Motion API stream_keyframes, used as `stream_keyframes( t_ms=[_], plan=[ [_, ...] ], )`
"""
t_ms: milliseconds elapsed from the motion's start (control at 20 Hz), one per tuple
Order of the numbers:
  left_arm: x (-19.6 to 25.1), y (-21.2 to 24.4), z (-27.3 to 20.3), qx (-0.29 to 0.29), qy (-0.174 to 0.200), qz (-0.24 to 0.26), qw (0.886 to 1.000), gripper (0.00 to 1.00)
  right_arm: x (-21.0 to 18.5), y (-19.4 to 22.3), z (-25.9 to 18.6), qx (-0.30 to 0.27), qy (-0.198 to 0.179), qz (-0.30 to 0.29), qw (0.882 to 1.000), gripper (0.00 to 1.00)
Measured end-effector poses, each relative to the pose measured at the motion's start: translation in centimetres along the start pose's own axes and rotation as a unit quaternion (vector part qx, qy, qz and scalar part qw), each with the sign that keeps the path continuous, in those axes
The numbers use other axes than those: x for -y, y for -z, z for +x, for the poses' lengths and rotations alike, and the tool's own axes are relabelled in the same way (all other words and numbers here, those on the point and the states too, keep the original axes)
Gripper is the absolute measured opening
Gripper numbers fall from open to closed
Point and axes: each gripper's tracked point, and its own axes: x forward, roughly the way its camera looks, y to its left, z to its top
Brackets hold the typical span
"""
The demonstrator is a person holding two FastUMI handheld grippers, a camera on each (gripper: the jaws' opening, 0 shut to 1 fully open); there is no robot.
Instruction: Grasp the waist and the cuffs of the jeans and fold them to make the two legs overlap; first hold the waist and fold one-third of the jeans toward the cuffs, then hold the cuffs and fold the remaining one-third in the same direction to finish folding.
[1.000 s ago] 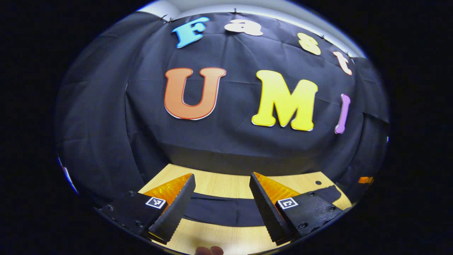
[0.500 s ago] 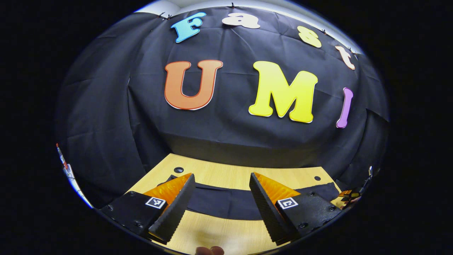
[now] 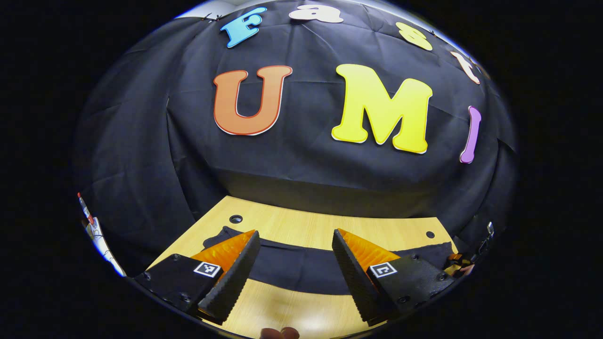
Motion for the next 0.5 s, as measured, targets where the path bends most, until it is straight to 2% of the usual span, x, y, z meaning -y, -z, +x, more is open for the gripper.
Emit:
stream_keyframes(
  t_ms=[50,100,150,350,500],
  plan=[
    [0.2,0.2,0.2,-0.002,0.001,0.001,1.000,0.99,0.1,0.1,0.2,0.007,0.001,-0.029,1.000,0.95],
    [0.4,0.4,0.5,-0.006,0.002,0.000,1.000,0.99,0.2,0.3,0.0,0.010,-0.002,-0.050,0.999,0.87],
    [0.4,0.7,0.7,-0.010,0.003,-0.004,1.000,0.99,-0.1,-0.1,-0.1,0.012,-0.018,-0.055,0.998,0.89],
    [-0.2,1.7,0.6,-0.023,-0.002,-0.017,1.000,0.99,-0.4,-0.3,-1.3,-0.008,-0.033,-0.053,0.998,0.46],
    [-1.7,2.7,0.5,-0.030,-0.012,-0.021,0.999,0.99,-0.5,-1.5,-2.3,-0.011,-0.028,-0.043,0.999,0.14]
  ],
)
